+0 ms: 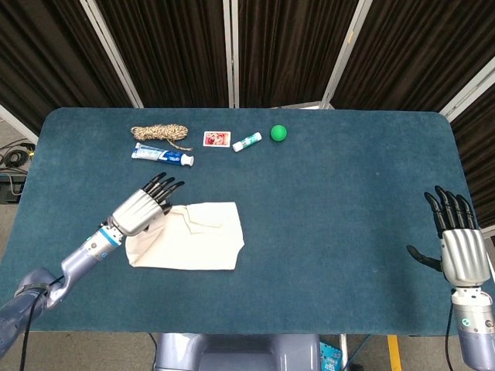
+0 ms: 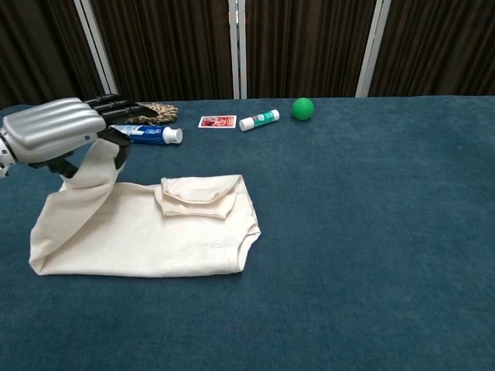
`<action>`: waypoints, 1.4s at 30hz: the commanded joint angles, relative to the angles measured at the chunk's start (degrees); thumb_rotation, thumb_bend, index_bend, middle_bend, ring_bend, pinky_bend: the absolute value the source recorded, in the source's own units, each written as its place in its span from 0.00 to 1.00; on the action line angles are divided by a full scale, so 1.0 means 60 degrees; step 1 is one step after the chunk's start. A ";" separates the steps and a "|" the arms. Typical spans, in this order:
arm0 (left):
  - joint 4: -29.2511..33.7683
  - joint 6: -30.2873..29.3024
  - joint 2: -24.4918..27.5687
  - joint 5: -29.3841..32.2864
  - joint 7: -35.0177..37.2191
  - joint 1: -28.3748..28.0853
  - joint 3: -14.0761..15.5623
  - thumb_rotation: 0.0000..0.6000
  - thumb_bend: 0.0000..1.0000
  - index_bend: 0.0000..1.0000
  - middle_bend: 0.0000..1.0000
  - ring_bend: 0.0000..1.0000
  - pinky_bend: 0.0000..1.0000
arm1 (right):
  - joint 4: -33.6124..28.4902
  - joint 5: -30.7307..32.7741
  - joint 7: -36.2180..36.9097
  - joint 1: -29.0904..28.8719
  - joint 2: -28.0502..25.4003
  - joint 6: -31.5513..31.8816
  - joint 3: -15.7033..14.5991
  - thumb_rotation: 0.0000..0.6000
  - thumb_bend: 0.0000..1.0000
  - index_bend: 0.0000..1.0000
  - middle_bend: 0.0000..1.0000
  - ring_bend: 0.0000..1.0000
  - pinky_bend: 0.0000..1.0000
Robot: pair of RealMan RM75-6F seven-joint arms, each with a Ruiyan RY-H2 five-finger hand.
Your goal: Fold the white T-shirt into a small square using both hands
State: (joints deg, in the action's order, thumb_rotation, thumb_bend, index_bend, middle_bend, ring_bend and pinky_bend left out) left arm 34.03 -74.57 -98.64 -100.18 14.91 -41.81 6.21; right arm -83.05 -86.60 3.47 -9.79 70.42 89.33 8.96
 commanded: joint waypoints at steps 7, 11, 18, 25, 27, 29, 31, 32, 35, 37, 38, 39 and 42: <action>0.0122 0.0445 -0.0645 -0.0127 -0.0446 -0.0471 -0.0074 1.00 0.64 0.84 0.00 0.00 0.00 | -0.0013 0.0033 0.0063 0.0018 -0.0032 0.0009 0.0025 1.00 0.00 0.07 0.00 0.00 0.00; 0.0091 0.0460 -0.0761 -0.0181 -0.0538 -0.0563 -0.0065 1.00 0.64 0.84 0.00 0.00 0.00 | -0.0012 0.0055 0.0107 0.0029 -0.0048 0.0015 0.0038 1.00 0.00 0.07 0.00 0.00 0.00; 0.0207 0.0424 -0.0890 -0.0334 -0.0720 -0.0799 -0.0044 1.00 0.64 0.84 0.00 0.00 0.00 | -0.0024 0.0072 0.0189 0.0044 -0.0083 0.0045 0.0069 1.00 0.00 0.07 0.00 0.00 0.00; 0.0638 0.0347 -0.0880 -0.0644 -0.1131 -0.0989 0.0148 1.00 0.64 0.84 0.00 0.00 0.00 | -0.0073 0.0056 0.0256 0.0077 -0.0129 0.0098 0.0078 1.00 0.00 0.07 0.00 0.00 0.00; 0.0739 0.0433 -0.0881 -0.0674 -0.1278 -0.1053 0.0166 1.00 0.64 0.84 0.00 0.00 0.00 | -0.0087 0.0049 0.0251 0.0079 -0.0133 0.0100 0.0075 1.00 0.00 0.07 0.00 0.00 0.00; 0.0790 0.0486 -0.0890 -0.0704 -0.1392 -0.1095 0.0183 1.00 0.64 0.84 0.00 0.00 0.00 | -0.0094 0.0045 0.0253 0.0083 -0.0138 0.0102 0.0072 1.00 0.00 0.07 0.00 0.00 0.00; 0.0861 0.0595 -0.0921 -0.0716 -0.1539 -0.1155 0.0191 1.00 0.64 0.84 0.00 0.00 0.00 | -0.0098 0.0038 0.0256 0.0085 -0.0140 0.0110 0.0073 1.00 0.00 0.07 0.00 0.00 0.00; 0.0896 0.0668 -0.0944 -0.0699 -0.1605 -0.1176 0.0183 1.00 0.64 0.84 0.00 0.00 0.00 | -0.0102 0.0036 0.0258 0.0087 -0.0143 0.0114 0.0075 1.00 0.00 0.07 0.00 0.00 0.00; 0.0989 0.0885 -0.1027 -0.0627 -0.1745 -0.1233 0.0146 1.00 0.64 0.84 0.00 0.00 0.00 | -0.0111 0.0035 0.0284 0.0096 -0.0154 0.0122 0.0076 1.00 0.00 0.07 0.00 0.00 0.00; 0.1005 0.0975 -0.1086 -0.0608 -0.1811 -0.1260 0.0142 1.00 0.64 0.84 0.00 0.00 0.00 | -0.0117 0.0036 0.0305 0.0102 -0.0167 0.0131 0.0081 1.00 0.00 0.07 0.00 0.00 0.00; 0.1015 0.1023 -0.1124 -0.0597 -0.1845 -0.1274 0.0139 1.00 0.64 0.84 0.00 0.00 0.00 | -0.0120 0.0042 0.0317 0.0105 -0.0172 0.0131 0.0085 1.00 0.00 0.07 0.00 0.00 0.00; 0.1020 0.1055 -0.1152 -0.0585 -0.1872 -0.1280 0.0136 1.00 0.64 0.84 0.00 0.00 0.00 | -0.0117 0.0048 0.0328 0.0107 -0.0176 0.0129 0.0088 1.00 0.00 0.07 0.00 0.00 0.00; 0.1016 0.1223 -0.1235 -0.0490 -0.2018 -0.1302 0.0082 1.00 0.62 0.68 0.00 0.00 0.00 | -0.0112 0.0049 0.0360 0.0104 -0.0183 0.0110 0.0085 1.00 0.00 0.07 0.00 0.00 0.00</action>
State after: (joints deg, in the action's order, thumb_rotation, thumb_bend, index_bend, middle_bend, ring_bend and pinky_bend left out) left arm 40.12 -67.57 -105.87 -103.36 3.10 -49.56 6.84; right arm -83.72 -86.30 5.63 -9.16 69.32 89.99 9.47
